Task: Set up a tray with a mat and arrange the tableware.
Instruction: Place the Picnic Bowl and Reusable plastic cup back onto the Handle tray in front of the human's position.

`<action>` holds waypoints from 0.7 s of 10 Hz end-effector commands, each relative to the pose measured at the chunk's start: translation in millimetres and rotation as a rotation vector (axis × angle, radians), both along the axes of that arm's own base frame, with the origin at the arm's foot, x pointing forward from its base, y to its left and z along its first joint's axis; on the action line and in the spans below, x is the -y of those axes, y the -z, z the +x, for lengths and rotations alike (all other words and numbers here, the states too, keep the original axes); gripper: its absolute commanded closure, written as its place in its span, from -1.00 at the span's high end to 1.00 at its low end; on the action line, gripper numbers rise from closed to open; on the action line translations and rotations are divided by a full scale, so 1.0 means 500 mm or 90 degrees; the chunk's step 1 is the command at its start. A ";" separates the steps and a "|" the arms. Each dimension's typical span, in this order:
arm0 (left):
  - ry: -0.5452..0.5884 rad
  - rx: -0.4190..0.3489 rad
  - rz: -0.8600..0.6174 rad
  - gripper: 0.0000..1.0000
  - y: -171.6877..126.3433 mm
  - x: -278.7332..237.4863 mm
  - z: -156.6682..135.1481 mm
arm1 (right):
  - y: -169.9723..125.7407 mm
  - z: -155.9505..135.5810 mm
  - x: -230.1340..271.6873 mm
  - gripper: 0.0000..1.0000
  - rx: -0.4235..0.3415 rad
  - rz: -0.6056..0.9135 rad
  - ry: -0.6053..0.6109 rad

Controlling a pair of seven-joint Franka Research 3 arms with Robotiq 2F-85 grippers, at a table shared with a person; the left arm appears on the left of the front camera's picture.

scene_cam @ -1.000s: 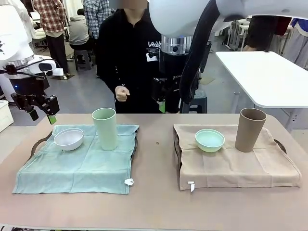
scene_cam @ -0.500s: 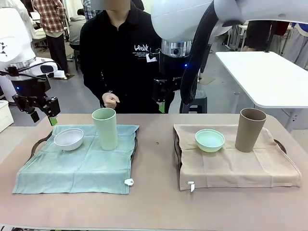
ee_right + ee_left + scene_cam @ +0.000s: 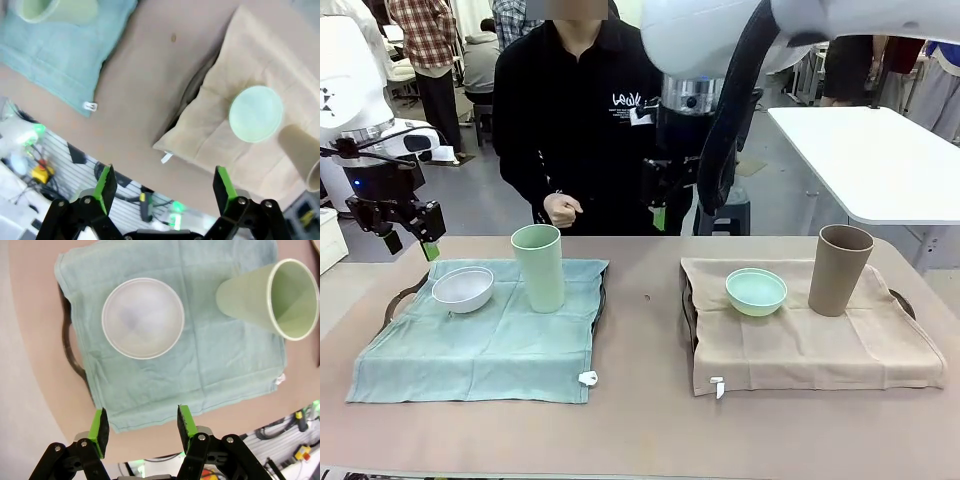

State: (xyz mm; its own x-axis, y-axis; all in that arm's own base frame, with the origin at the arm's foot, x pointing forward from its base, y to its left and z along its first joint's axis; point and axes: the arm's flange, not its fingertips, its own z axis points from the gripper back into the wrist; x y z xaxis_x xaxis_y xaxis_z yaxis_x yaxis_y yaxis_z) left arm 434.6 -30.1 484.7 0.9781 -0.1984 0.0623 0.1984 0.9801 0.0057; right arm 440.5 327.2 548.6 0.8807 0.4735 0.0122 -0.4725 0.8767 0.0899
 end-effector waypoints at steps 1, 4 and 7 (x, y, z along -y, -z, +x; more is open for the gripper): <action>-0.001 -0.010 -0.148 0.44 -0.041 -0.031 -0.017 | -0.030 -0.048 0.202 1.00 -0.012 0.087 0.195; -0.008 -0.021 -0.394 0.44 -0.105 -0.109 -0.058 | -0.100 -0.196 0.462 1.00 0.014 0.127 0.425; -0.015 -0.004 -0.347 0.44 -0.110 -0.111 -0.069 | -0.120 -0.186 0.502 1.00 0.019 0.135 0.414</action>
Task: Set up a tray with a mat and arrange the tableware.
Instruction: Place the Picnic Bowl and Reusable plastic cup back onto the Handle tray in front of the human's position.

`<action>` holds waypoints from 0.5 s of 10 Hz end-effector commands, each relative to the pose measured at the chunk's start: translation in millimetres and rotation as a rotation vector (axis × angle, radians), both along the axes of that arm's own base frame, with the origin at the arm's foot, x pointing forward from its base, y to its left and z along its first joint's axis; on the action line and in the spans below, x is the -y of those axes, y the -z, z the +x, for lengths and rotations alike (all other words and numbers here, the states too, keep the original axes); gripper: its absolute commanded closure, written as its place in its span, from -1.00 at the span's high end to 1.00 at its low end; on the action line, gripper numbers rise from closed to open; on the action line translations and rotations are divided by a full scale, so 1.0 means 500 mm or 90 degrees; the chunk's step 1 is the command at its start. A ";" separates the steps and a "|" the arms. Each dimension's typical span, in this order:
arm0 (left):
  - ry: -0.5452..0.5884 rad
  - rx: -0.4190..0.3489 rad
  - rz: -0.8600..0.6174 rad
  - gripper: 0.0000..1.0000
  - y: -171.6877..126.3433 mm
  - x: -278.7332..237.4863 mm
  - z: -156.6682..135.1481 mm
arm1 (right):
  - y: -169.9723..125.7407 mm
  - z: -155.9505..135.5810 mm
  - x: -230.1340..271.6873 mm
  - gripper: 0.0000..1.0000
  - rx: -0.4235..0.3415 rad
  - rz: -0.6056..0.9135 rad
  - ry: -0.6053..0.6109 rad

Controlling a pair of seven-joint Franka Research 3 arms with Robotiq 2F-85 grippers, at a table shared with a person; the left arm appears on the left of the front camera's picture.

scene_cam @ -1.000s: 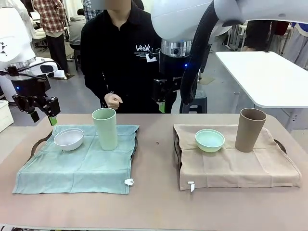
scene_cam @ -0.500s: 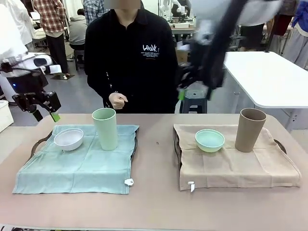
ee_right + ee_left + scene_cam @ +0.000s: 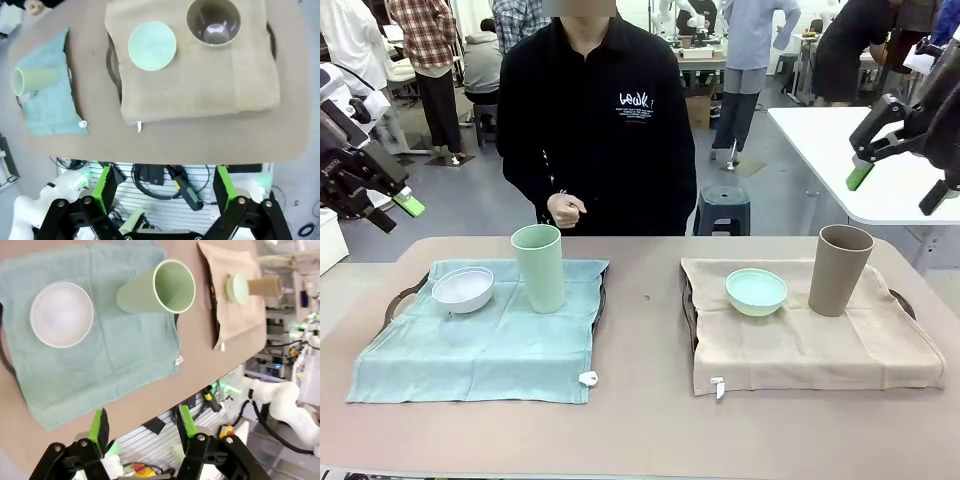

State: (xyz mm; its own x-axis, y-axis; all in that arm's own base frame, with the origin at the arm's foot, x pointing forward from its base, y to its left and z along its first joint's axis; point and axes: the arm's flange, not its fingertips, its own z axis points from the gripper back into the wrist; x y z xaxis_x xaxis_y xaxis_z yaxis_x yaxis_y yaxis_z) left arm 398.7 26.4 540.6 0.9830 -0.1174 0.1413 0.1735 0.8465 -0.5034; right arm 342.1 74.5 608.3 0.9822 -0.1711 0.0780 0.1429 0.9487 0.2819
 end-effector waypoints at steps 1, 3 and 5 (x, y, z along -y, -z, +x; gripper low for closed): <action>-0.027 -0.013 -0.126 0.44 -0.012 0.012 -0.005 | 0.004 0.054 -0.007 1.00 -0.052 0.159 -0.145; -0.038 -0.032 -0.305 0.44 -0.026 -0.032 -0.005 | 0.015 0.126 0.132 1.00 -0.046 0.506 -0.223; -0.065 -0.029 -0.487 0.44 -0.021 -0.137 -0.001 | 0.046 0.120 0.239 1.00 0.008 0.671 -0.218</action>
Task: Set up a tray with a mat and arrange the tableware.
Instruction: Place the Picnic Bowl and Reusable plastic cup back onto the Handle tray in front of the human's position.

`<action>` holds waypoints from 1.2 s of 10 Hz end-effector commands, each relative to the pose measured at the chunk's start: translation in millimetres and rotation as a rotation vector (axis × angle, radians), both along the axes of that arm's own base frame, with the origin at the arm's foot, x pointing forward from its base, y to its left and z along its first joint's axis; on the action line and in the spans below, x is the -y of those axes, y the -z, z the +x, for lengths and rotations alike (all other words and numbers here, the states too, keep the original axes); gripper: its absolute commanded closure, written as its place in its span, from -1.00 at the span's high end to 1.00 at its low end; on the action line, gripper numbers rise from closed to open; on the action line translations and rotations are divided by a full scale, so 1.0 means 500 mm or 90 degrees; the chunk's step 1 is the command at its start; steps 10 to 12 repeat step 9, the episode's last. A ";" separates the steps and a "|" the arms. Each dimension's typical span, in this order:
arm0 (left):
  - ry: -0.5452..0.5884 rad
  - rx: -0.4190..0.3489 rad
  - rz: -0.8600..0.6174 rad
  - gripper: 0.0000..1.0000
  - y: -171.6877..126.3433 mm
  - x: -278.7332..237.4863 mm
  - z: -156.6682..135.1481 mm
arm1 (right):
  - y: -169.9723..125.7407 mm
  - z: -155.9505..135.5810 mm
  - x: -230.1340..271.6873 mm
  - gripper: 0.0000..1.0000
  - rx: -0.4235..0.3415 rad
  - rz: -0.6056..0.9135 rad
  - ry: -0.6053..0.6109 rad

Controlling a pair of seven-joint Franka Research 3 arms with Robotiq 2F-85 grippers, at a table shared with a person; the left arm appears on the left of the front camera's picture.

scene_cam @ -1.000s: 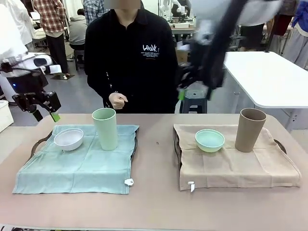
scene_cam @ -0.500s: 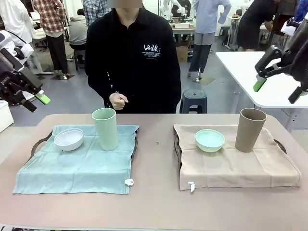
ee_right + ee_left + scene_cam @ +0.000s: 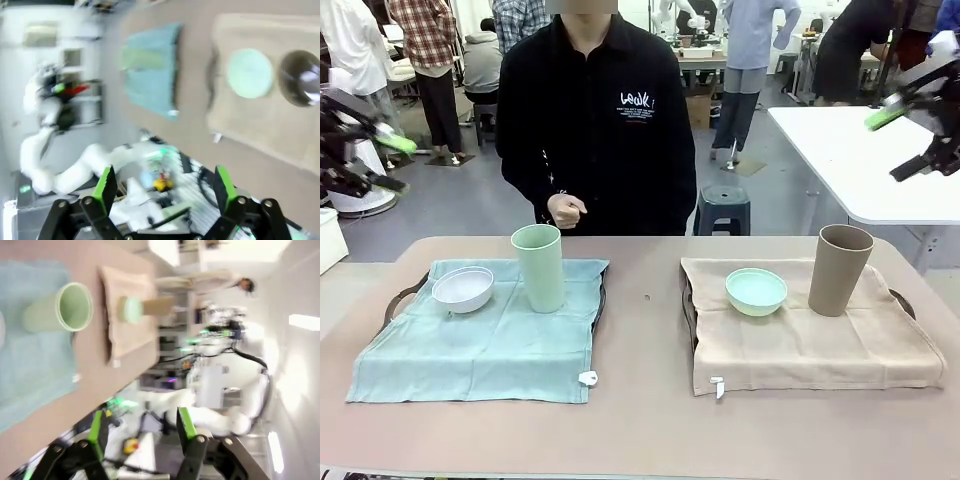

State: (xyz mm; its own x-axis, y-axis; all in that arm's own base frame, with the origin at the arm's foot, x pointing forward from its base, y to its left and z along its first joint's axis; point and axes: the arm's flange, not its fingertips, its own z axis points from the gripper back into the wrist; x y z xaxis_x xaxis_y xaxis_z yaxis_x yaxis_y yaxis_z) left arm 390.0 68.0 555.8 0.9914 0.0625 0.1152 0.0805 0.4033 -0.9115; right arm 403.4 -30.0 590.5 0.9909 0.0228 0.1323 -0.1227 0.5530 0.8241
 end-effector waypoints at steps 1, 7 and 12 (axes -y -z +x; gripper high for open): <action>-0.025 -0.017 -0.147 0.44 0.028 -0.085 0.028 | 0.043 -0.011 0.062 1.00 -0.070 0.264 -0.056; -0.040 -0.020 -0.151 0.44 0.026 -0.105 0.000 | 0.035 -0.024 0.090 1.00 -0.006 0.215 -0.034; -0.040 -0.020 -0.151 0.44 0.026 -0.105 0.000 | 0.035 -0.024 0.090 1.00 -0.006 0.215 -0.034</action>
